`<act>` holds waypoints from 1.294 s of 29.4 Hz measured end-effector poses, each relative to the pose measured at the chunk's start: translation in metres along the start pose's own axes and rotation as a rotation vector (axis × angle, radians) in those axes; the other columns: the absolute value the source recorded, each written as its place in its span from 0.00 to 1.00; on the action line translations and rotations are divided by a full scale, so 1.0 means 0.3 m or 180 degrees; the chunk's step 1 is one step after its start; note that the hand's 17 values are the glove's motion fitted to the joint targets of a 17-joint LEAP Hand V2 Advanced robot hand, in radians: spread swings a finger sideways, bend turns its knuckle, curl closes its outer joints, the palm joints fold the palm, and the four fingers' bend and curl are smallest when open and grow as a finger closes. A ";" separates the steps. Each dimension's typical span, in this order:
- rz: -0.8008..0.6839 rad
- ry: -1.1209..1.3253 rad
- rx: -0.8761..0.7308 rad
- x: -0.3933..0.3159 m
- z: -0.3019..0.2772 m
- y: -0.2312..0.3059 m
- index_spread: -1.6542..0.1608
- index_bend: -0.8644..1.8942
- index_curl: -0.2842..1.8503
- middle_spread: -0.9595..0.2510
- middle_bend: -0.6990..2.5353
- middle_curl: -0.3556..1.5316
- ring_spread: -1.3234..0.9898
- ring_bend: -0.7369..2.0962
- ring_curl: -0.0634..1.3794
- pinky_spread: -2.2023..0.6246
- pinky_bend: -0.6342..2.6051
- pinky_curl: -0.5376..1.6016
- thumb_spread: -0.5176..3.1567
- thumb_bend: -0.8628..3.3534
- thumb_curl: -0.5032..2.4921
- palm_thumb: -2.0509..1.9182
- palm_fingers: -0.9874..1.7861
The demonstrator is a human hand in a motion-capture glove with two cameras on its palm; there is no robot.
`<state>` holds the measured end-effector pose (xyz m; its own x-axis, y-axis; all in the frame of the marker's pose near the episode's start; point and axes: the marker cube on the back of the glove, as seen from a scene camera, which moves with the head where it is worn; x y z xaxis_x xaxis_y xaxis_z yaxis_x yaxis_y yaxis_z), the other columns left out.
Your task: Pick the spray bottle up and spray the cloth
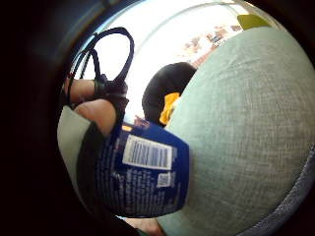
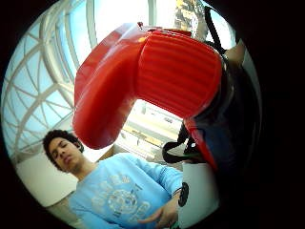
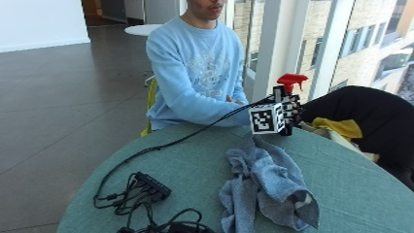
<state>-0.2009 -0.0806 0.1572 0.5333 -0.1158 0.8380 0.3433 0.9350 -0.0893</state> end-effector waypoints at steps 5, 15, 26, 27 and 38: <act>-0.0102 0.0103 -0.0096 0.002 0.010 0.011 0.78 0.36 0.31 0.72 0.31 0.44 0.54 0.43 0.30 0.82 0.25 0.40 0.35 0.20 0.39 0.74 0.74; -0.0195 0.0290 0.0173 -0.139 -0.121 0.071 0.76 0.34 0.28 0.72 0.30 0.43 0.54 0.40 0.30 0.84 0.27 0.42 0.40 0.19 0.36 0.71 0.64; -0.0086 0.1551 0.0359 -0.294 -0.503 0.362 0.76 0.38 0.29 0.73 0.29 0.42 0.54 0.39 0.29 0.85 0.25 0.40 0.42 0.20 0.33 0.70 0.68; -0.0034 0.1667 0.0386 -0.298 -0.537 0.405 0.76 0.37 0.29 0.73 0.29 0.42 0.54 0.39 0.29 0.85 0.25 0.40 0.43 0.20 0.33 0.70 0.68; 0.0572 0.2733 0.0657 -0.280 -0.778 0.829 0.75 0.36 0.29 0.73 0.29 0.42 0.55 0.39 0.29 0.86 0.25 0.39 0.44 0.20 0.32 0.70 0.67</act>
<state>0.0200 0.0834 -0.0610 0.9879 -0.0953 0.1225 0.0976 0.9952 -0.0124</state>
